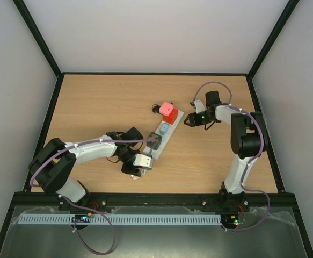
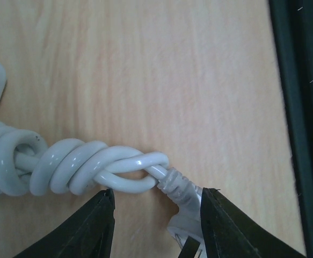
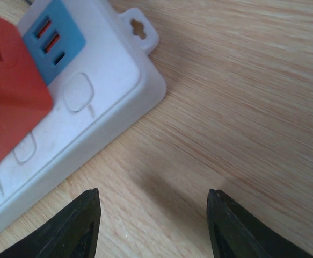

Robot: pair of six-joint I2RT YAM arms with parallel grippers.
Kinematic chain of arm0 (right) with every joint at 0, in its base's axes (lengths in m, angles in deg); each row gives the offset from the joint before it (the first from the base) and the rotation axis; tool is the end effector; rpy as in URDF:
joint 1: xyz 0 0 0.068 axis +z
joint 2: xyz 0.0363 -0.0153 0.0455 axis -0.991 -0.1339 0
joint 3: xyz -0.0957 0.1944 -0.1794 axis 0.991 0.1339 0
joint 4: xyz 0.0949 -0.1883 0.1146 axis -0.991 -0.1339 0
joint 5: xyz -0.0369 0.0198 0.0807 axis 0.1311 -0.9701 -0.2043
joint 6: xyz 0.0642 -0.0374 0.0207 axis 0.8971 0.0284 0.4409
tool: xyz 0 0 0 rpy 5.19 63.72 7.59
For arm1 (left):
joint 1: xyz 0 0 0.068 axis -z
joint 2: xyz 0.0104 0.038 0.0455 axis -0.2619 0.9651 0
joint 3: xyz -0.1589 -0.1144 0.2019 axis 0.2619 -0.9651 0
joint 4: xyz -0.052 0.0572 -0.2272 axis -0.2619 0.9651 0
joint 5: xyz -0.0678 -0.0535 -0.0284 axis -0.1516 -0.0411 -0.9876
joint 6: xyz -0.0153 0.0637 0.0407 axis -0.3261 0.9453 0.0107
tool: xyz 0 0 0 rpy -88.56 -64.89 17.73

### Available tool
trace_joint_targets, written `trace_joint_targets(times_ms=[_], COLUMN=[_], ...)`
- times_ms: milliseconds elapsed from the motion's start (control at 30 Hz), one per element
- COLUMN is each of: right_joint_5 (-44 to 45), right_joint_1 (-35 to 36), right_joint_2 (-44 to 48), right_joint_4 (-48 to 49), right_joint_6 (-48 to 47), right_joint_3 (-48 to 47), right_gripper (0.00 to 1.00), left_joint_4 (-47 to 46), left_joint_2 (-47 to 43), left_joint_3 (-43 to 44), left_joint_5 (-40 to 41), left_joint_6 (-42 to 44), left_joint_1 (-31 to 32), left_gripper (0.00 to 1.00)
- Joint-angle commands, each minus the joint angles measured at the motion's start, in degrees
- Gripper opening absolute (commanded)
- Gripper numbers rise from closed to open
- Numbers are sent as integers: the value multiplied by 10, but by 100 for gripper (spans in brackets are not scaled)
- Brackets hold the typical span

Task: Pull the plug off the socket

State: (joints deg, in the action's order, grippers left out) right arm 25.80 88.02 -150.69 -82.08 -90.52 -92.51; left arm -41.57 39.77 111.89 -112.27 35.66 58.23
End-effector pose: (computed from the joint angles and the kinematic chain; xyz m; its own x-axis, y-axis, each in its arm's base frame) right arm 0.3672 0.0769 0.1502 -0.7925 -0.2332 -0.5635 -0.5252 0.7306 0.4363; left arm 0.1610 -0.1899 0.1541 0.1073 0.8641 -0.4917 0.9850 -0.1596 -0.0655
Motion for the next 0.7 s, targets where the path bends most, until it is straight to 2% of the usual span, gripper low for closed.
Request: trace_joint_targets(times_ms=[0, 200, 300, 400, 500, 667], right_joint_5=[-22, -33, -48, -59, -67, -82], right_joint_1=[8, 25, 43, 63, 79, 98], right_joint_2=[-29, -63, -85, -101, -116, -126], right_joint_4=[29, 26, 20, 26, 26, 28], right_joint_6=[4, 3, 8, 18, 25, 33], right_joint_3=[-34, -73, -94, -106, -117, -129], right_gripper=[54, 53, 53, 53, 53, 52], left_joint_4=[-7, -30, -35, -22, 1, 63], left_joint_2=[15, 25, 10, -6, -19, -27], left_joint_3=[-14, -10, -7, 7, 23, 61], left_joint_5=[-29, -54, -65, -72, -93, -152], left_joint_6=[-16, -39, -49, -54, -39, -15], left_joint_1=[50, 62, 66, 63, 30, -68], left_gripper=[48, 50, 56, 67, 72, 82])
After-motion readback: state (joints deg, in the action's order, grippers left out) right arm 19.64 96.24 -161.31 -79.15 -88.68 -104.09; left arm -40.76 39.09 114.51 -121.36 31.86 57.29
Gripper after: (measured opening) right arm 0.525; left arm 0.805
